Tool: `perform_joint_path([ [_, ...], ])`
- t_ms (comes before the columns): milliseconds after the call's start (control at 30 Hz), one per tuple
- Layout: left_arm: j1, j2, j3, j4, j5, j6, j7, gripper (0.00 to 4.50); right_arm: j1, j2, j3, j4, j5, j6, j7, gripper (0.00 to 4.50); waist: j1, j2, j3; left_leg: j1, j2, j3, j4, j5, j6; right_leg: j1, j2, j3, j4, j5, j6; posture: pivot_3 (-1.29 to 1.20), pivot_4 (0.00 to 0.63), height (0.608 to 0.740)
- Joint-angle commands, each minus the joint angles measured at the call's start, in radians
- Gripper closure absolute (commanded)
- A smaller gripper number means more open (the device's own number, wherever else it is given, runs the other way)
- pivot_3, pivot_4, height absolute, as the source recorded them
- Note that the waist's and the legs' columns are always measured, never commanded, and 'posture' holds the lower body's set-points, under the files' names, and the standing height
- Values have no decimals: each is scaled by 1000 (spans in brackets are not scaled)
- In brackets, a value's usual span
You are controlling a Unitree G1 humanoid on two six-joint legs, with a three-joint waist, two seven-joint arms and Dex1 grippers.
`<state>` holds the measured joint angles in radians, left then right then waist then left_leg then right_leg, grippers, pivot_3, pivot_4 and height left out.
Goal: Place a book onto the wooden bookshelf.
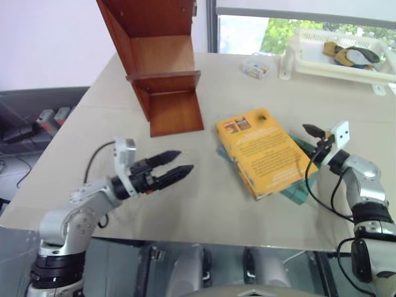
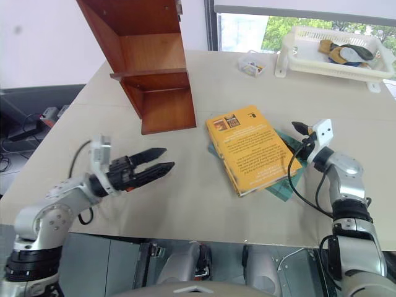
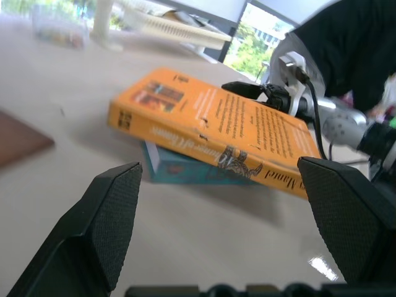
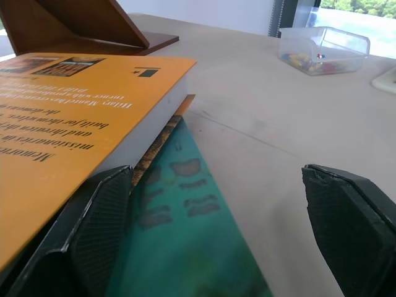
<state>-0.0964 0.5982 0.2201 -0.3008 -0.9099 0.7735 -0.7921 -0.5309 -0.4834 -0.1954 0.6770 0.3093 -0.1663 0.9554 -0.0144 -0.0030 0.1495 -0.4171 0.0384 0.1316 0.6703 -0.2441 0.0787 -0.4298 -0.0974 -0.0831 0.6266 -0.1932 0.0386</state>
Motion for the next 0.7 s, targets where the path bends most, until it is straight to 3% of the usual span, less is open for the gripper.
perform_joint_path([
  [33, -32, -20, -3, -12, -73, 105, 86, 59, -29, 6, 10, 15, -9, -42, 17, 0, 0, 0, 0, 0, 0, 0, 0, 0, 0, 0, 1, 0, 0, 0, 0, 0, 150, 712],
  [200, -85, -122, -39, 16, -169, 235, 200, 59, -40, 30, 32, 32, -24, -55, 24, 0, -1, -1, 0, 1, 0, 0, 0, 0, -1, 1, 0, 0, 1, 0, 0, 0, 150, 712],
  [400, -195, -272, 0, 159, -248, 309, 365, 59, -59, 57, 59, 46, -45, -67, 21, 0, -2, -2, 0, 3, 0, -2, 1, 1, -1, 4, 1, 0, 1, 1, 0, 0, 150, 712],
  [700, -259, -354, 59, 316, -350, 411, 513, 59, -71, 83, 79, 41, -56, -74, 18, 0, -4, -2, -1, 3, 1, -2, 1, 1, -1, 4, 2, -1, 1, 2, 3, 0, 150, 712],
])
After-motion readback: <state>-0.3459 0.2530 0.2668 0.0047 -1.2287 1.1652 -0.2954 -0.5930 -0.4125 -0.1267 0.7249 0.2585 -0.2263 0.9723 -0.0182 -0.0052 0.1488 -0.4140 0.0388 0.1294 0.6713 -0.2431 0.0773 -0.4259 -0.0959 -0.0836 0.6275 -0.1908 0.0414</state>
